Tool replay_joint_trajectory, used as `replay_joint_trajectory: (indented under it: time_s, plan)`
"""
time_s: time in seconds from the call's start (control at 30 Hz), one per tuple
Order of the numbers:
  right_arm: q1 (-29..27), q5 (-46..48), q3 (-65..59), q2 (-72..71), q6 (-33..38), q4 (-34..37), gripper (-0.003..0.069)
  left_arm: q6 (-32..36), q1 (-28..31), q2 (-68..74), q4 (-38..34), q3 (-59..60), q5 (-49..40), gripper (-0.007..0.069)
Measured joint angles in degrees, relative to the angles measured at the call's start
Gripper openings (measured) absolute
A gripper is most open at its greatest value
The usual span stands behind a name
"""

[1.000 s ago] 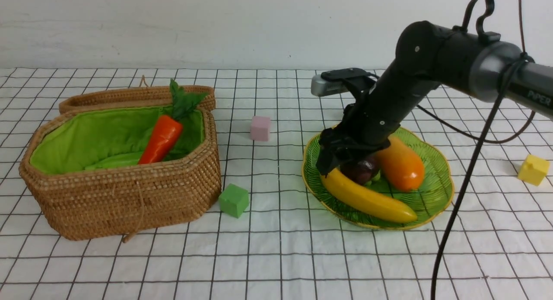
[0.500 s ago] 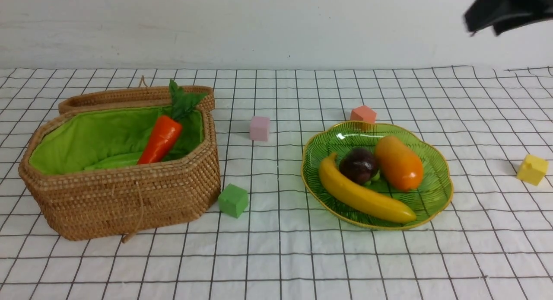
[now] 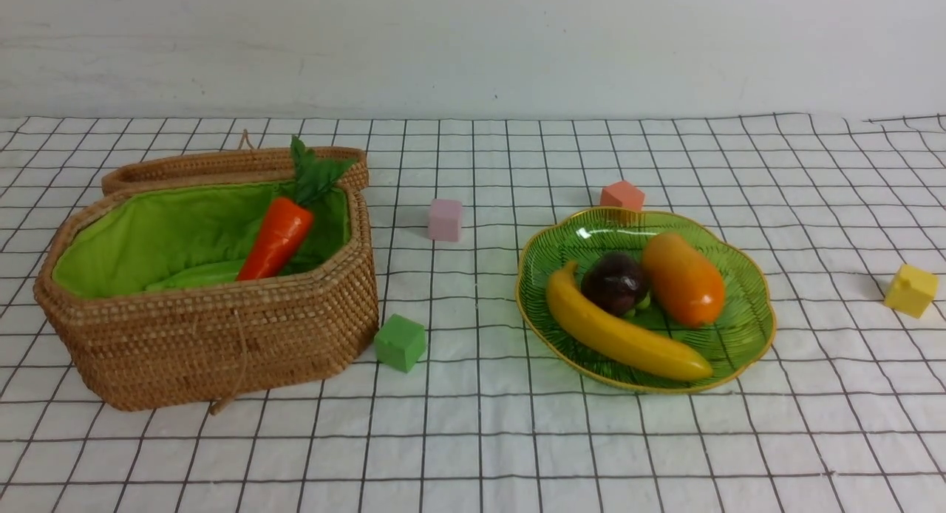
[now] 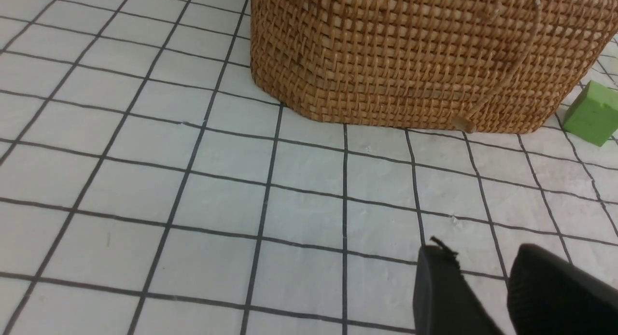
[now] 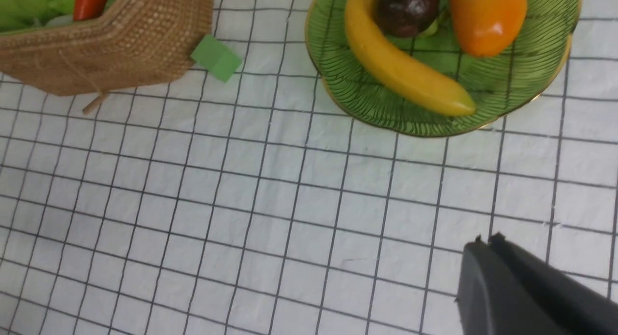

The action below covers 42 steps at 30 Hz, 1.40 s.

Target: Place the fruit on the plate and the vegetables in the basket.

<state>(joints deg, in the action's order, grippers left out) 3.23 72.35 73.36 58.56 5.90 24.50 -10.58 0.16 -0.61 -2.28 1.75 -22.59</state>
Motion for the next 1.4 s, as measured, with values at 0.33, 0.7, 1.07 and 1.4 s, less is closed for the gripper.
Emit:
replay_joint_trajectory:
  time_s: [0.33,0.7,1.07,1.4]
  plan:
    - [-3.7,-4.5,-4.0,-9.6,9.4,-3.1,-0.0006,0.0,0.0,0.0,0.0,0.0,0.0,0.0218]
    - [-7.4,-31.5,-34.9,-35.8,-3.2,-22.1,-0.0002,0.0,0.0,0.0,0.0,0.0,0.0,0.0220]
    - [-7.4,-45.7,-65.4,-58.6,-5.9,-26.3,0.0000,0.0,0.0,0.0,0.0,0.0,0.0,0.0221]
    - [-7.4,-50.0,-74.1,-59.2,-5.9,-26.2,0.0008,0.0,0.0,0.0,0.0,0.0,0.0,0.0232]
